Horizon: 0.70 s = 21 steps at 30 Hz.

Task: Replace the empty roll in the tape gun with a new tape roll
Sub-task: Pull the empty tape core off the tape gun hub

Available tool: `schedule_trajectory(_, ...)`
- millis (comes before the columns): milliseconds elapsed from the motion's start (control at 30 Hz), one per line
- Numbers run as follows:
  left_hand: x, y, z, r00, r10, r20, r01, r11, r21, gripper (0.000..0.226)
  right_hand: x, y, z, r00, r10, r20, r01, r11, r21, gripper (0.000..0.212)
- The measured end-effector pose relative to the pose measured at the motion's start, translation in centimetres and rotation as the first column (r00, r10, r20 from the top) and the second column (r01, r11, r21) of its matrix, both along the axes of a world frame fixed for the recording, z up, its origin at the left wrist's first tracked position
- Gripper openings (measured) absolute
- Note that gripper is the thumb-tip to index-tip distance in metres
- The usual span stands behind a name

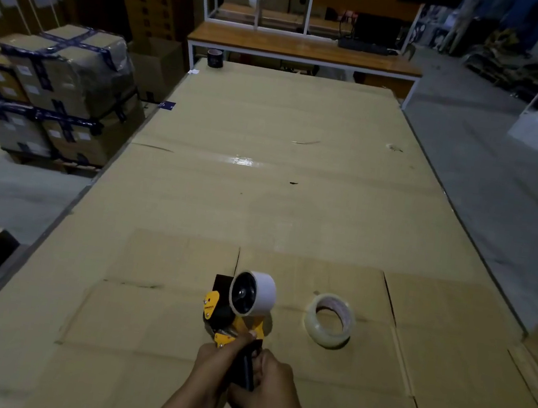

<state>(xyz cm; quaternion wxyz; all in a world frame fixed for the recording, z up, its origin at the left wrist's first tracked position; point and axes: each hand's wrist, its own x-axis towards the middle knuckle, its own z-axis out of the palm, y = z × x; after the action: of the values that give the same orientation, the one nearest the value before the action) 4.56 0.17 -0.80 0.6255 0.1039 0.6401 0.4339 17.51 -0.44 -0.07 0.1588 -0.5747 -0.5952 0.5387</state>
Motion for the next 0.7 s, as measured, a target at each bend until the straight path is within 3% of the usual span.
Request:
schedule_trajectory(67, -0.2, -0.1, -0.3, 1.0, 0.01, -0.021, -0.01, 1.0, -0.015, 0.026, 0.5, 0.4, 0.7, 0.996, 0.089, -0.025, -0.091, 0.994, -0.055, 0.05)
schedule_trajectory(167, -0.1, -0.8, -0.8, 0.994, -0.023, -0.108, 0.021, 1.0, -0.021, 0.027, 2.0, 1.6, 1.6, 0.972, 0.235, -0.013, -0.235, 0.97, -0.067, 0.028)
schedule_trajectory(300, 0.3, -1.3, -1.0, 0.956, -0.122, -0.267, 0.116, 0.992, -0.038, 0.023, 3.7, 5.1, 3.5, 0.988, 0.102, 0.119, -0.11, 0.992, 0.065, 0.024)
schedule_trajectory(500, 0.8, -2.1, -0.6, 0.913, -0.136, -0.385, 0.134, 0.991, -0.032, 0.041, 5.1, 10.8, 4.8, 0.922, 0.057, 0.383, -0.092, 0.993, 0.074, 0.073)
schedule_trajectory(700, 1.0, -2.9, -0.1, 0.838, -0.14, -0.527, 0.144, 0.989, -0.034, 0.04, 3.7, 13.3, 3.8, 0.879, 0.171, 0.445, -0.159, 0.985, -0.063, 0.038)
